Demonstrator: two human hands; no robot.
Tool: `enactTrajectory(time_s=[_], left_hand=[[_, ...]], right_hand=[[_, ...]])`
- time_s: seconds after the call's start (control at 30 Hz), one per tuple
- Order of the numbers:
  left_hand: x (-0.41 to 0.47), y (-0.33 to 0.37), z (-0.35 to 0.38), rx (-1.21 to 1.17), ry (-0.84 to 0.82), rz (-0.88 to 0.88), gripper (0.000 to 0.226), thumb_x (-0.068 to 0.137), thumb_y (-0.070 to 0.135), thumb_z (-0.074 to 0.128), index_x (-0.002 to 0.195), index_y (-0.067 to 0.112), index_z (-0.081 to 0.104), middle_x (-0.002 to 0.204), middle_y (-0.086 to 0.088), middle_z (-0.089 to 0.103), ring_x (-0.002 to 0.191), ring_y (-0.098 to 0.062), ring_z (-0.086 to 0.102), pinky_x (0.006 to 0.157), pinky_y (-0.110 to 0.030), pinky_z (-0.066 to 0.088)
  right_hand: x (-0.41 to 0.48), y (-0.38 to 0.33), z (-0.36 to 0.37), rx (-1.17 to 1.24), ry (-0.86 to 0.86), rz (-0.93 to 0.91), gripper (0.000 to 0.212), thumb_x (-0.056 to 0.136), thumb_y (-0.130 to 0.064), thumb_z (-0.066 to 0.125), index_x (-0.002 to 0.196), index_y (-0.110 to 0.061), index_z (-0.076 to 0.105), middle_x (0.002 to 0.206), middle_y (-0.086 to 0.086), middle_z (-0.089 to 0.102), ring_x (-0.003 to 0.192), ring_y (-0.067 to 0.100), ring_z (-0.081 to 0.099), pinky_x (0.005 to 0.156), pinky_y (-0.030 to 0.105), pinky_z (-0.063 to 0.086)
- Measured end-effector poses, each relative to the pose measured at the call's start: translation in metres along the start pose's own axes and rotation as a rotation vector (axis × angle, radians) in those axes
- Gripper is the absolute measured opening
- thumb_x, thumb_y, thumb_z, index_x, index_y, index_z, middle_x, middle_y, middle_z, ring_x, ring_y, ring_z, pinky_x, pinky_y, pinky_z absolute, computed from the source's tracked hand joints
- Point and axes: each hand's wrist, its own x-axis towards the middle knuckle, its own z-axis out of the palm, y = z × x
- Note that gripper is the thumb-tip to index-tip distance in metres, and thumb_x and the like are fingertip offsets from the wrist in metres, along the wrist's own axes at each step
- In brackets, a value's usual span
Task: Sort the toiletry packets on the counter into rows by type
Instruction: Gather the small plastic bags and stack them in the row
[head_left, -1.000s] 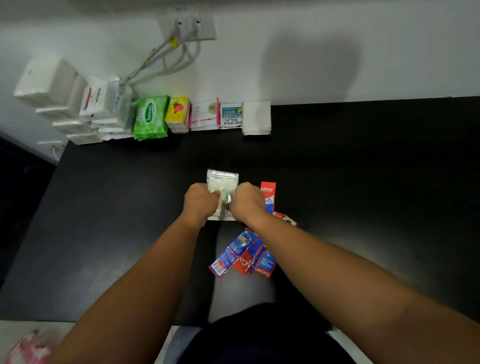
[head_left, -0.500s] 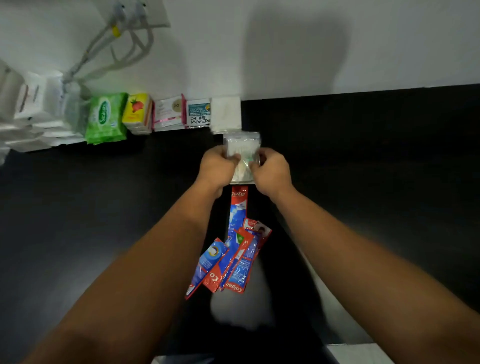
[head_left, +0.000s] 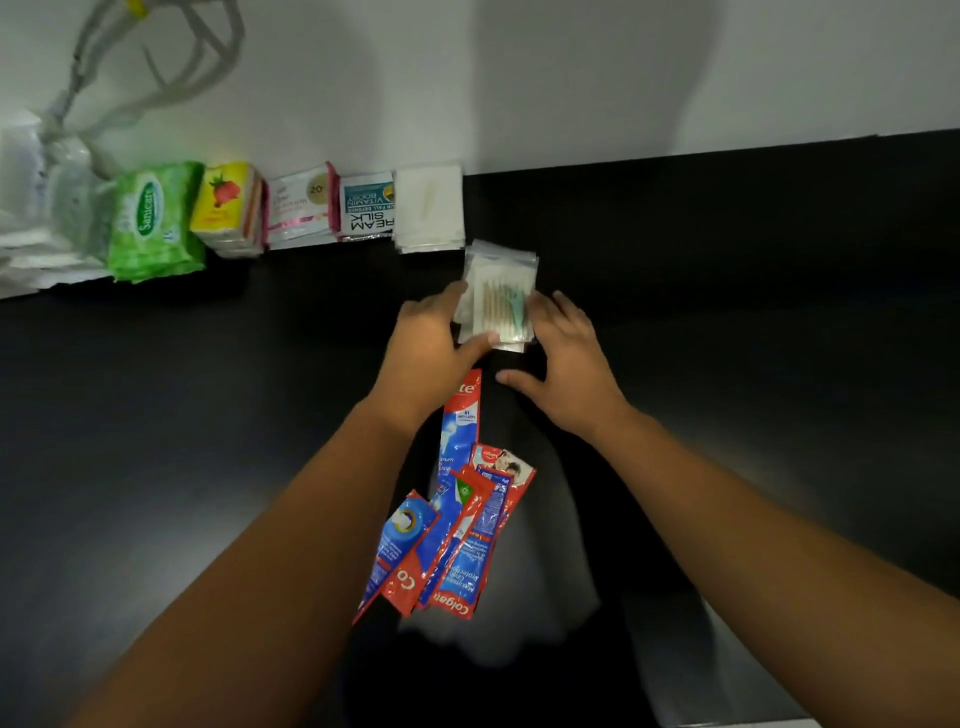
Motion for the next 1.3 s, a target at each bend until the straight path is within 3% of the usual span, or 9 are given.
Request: enactTrajectory(time_s=[0.1,0.2,0.3,0.47,0.67,0.83,0.93,1.03,1.3], left_hand=[[-0.011,-0.013,0.006,0.156,0.026,0.048,0.064,0.078,0.025,0.082,0.135,0.008,0.057,0.130,-0.007,0.065,0.116,-0.027,0.053,0.100,-0.035,0.045],[-0.001,-0.014,0.014,0.293,0.060,0.108,0.053,0.084,0.026,0.075,0.132,0.009,0.060,0.130,-0.005,0.066,0.107,-0.028,0.055,0.088,-0.044,0.050],[0.017,-0.009,0.020,0.401,0.090,0.139,0.042,0.091,0.030,0.066,0.128,0.012,0.062,0.130,-0.003,0.066,0.098,-0.029,0.056,0.079,-0.041,0.048],[0.040,-0.001,0.025,0.442,0.152,0.084,0.040,0.099,0.033,0.049,0.132,0.014,0.059,0.116,-0.007,0.070,0.091,-0.030,0.059,0.075,-0.038,0.042],[0.068,0.009,0.029,0.429,0.024,-0.099,0.055,0.101,0.029,0.049,0.153,0.022,0.030,0.106,-0.016,0.069,0.090,-0.037,0.067,0.067,-0.038,0.044],[0.050,0.007,0.022,0.346,0.165,-0.082,0.042,0.100,0.026,0.050,0.142,0.018,0.046,0.095,-0.008,0.071,0.080,-0.031,0.068,0.060,-0.031,0.038],[0.035,0.003,0.026,0.335,0.222,0.015,0.037,0.104,0.031,0.045,0.137,0.018,0.054,0.116,-0.002,0.070,0.086,-0.022,0.070,0.065,-0.029,0.046],[0.037,-0.001,0.031,0.347,0.174,0.025,0.040,0.106,0.033,0.039,0.142,0.022,0.053,0.147,-0.001,0.053,0.100,-0.025,0.070,0.079,-0.038,0.055],[0.044,-0.002,0.040,0.325,0.198,-0.021,0.038,0.102,0.030,0.046,0.137,0.021,0.058,0.155,-0.011,0.043,0.089,-0.032,0.071,0.070,-0.033,0.052]], right_hand=[[0.001,0.002,0.007,-0.069,0.072,-0.016,0.073,0.089,-0.035,0.068,0.149,-0.005,0.037,0.154,0.011,0.040,0.148,0.028,0.024,0.122,0.043,0.017],[0.014,0.005,0.009,-0.095,0.083,-0.006,0.066,0.093,-0.029,0.064,0.148,-0.004,0.038,0.154,0.013,0.040,0.148,0.028,0.025,0.122,0.044,0.018],[0.029,0.014,0.007,-0.090,0.108,0.023,0.062,0.094,-0.024,0.062,0.147,-0.003,0.038,0.153,0.014,0.041,0.148,0.028,0.026,0.122,0.045,0.018],[0.061,0.025,0.003,-0.052,0.122,0.066,0.054,0.099,-0.023,0.052,0.148,-0.007,0.036,0.152,0.014,0.041,0.149,0.029,0.024,0.123,0.042,0.013],[0.090,0.029,0.000,-0.012,0.129,0.118,0.054,0.101,-0.029,0.050,0.150,-0.012,0.035,0.156,0.011,0.036,0.150,0.027,0.017,0.122,0.039,0.008],[0.094,0.028,0.000,0.016,0.161,0.129,0.052,0.100,-0.029,0.051,0.149,-0.015,0.038,0.155,0.010,0.037,0.149,0.027,0.018,0.121,0.039,0.010],[0.097,0.030,-0.001,-0.054,0.114,0.085,0.056,0.101,-0.033,0.048,0.151,-0.013,0.034,0.157,0.008,0.035,0.150,0.025,0.018,0.123,0.042,0.007],[0.104,0.032,-0.003,-0.064,0.072,0.033,0.062,0.100,-0.040,0.048,0.153,-0.012,0.030,0.158,0.008,0.033,0.150,0.025,0.019,0.124,0.044,0.007],[0.122,0.038,-0.005,-0.167,0.050,-0.006,0.058,0.100,-0.046,0.047,0.152,-0.022,0.035,0.159,0.012,0.032,0.150,0.029,0.019,0.123,0.045,0.007]])
